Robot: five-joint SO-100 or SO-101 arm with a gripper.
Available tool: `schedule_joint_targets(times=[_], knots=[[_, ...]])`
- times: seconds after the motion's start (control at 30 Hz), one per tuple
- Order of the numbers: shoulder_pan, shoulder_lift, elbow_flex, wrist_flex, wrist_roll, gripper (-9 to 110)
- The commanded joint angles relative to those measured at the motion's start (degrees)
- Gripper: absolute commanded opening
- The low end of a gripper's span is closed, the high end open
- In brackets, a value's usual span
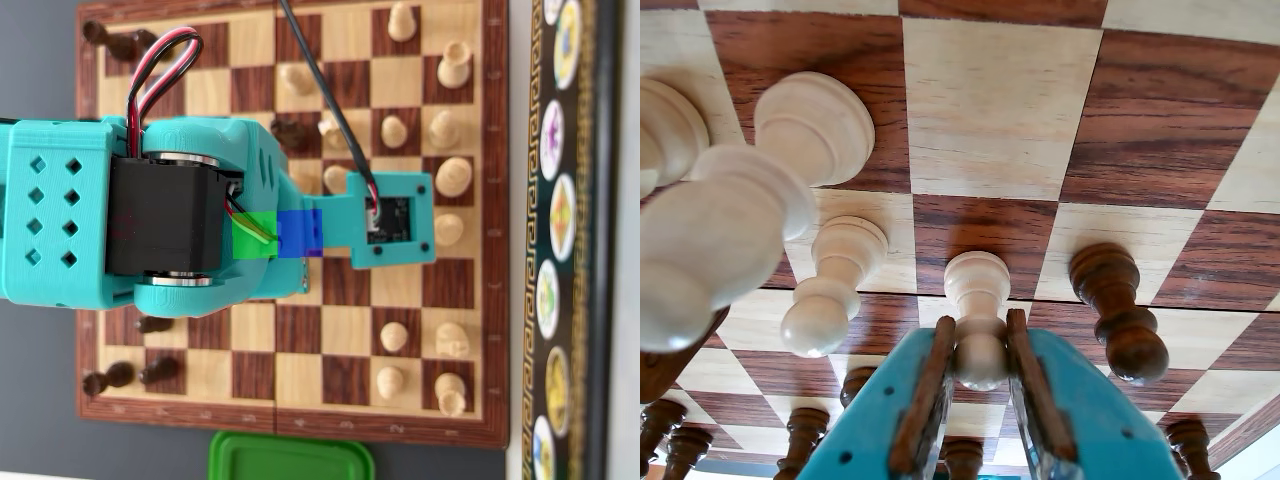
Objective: Play chess
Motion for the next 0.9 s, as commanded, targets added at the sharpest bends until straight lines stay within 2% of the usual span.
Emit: schedule_joint_targets(times=[0.0, 0.87], knots=[[-0.3, 1.1, -2.5, 0.3, -0.1, 6], [-0.4, 17.5, 9.8, -0.2, -0.1, 6]])
